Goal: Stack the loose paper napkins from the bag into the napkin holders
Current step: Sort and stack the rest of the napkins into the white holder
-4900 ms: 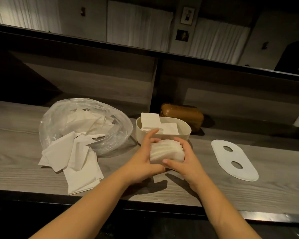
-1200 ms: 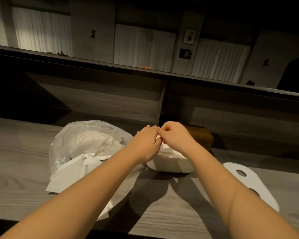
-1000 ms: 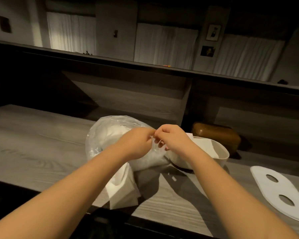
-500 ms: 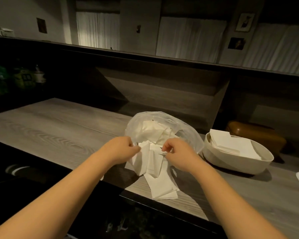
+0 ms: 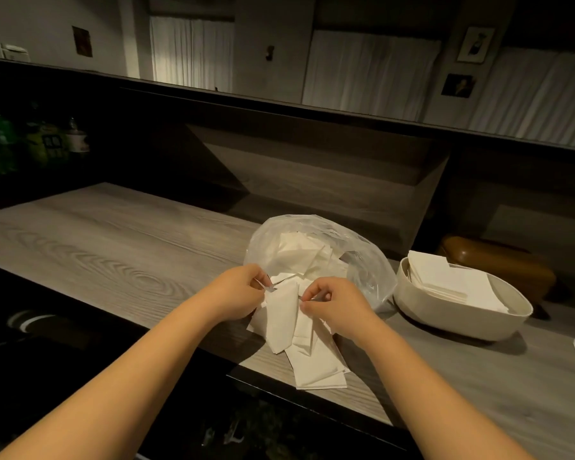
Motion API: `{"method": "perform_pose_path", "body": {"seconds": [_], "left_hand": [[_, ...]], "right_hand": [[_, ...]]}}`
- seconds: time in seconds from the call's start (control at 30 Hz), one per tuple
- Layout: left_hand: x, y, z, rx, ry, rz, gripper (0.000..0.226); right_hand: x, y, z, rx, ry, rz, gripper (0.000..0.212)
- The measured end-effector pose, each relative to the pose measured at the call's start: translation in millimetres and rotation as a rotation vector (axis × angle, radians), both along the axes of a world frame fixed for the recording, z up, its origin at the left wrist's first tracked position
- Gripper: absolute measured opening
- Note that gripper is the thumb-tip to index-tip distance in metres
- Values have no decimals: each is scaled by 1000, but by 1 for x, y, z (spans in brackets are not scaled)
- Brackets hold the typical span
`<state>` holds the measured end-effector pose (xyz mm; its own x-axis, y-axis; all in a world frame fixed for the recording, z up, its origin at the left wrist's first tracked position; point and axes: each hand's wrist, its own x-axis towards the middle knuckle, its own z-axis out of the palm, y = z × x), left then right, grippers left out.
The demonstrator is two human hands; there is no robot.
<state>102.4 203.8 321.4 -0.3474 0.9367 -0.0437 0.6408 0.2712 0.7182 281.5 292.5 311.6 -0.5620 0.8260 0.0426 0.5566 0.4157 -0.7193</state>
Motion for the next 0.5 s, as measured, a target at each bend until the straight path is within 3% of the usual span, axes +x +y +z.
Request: {"method": "perform_pose_path", "body": {"seconds": [0.1,0.23,0.37,0.5], "left_hand": [[-1,-2,1,25,79,19,6],[0,-1,3,-44,190,20,19],[3,1,3,13,121,4,15],[4,3,18,192,23,5,16]], "right_hand": [[0,1,-2,-18,53,-37,7],[2,2,-4,-34,137,-78,10],[4,0,-3,-65,171,-74,10],[11,3,8,-98,321,-72,9]]}}
